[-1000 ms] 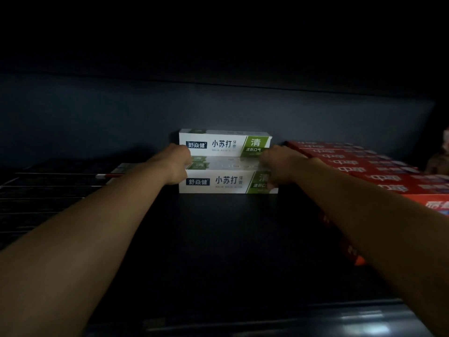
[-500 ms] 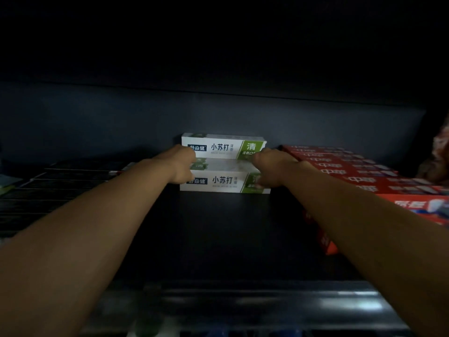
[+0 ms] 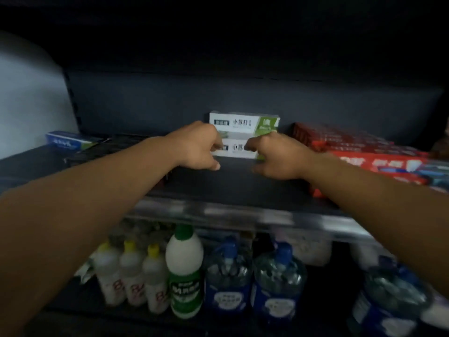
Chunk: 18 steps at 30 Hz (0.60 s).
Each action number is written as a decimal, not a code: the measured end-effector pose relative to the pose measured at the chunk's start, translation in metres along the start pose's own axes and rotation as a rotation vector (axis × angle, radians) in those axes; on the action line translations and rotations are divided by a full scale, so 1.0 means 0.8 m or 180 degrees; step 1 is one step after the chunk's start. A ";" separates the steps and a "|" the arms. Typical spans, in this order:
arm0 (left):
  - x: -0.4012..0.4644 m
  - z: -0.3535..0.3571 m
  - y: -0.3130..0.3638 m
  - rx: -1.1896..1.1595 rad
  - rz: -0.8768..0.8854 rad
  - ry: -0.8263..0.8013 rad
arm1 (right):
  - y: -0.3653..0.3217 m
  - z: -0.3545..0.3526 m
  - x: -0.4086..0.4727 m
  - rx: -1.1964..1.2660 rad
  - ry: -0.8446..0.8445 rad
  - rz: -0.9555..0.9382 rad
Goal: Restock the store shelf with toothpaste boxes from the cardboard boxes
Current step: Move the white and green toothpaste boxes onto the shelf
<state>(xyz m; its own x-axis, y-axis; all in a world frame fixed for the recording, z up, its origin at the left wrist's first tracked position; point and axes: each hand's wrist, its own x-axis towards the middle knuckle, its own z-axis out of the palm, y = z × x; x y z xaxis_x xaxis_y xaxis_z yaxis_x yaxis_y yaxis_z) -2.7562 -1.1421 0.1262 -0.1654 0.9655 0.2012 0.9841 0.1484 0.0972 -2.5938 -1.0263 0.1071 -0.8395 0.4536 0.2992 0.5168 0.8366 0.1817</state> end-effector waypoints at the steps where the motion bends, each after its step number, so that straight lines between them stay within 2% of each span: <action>1: -0.014 -0.002 0.005 -0.0034 0.0085 -0.0013 | -0.010 -0.005 -0.017 0.0007 0.0064 -0.0014; 5: -0.085 0.001 0.031 -0.0113 0.0481 0.0025 | -0.054 -0.021 -0.091 0.0095 0.0360 -0.0123; 8: -0.138 0.026 0.040 -0.0231 0.0832 -0.0126 | -0.088 -0.010 -0.152 0.0235 0.0320 -0.0213; 13: -0.202 0.117 0.023 -0.0149 0.1242 -0.0602 | -0.155 0.070 -0.230 0.0656 -0.0224 -0.0201; 18: -0.240 0.234 -0.011 -0.0242 0.1081 -0.1302 | -0.198 0.183 -0.273 0.0915 -0.1069 -0.0159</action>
<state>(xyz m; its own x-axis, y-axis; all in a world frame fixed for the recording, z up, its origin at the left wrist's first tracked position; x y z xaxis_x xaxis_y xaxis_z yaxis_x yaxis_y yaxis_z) -2.7208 -1.2887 -0.0958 0.2148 0.9633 -0.1610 0.9680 -0.1881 0.1660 -2.5171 -1.2132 -0.1239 -0.8947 0.4455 -0.0328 0.4465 0.8898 -0.0939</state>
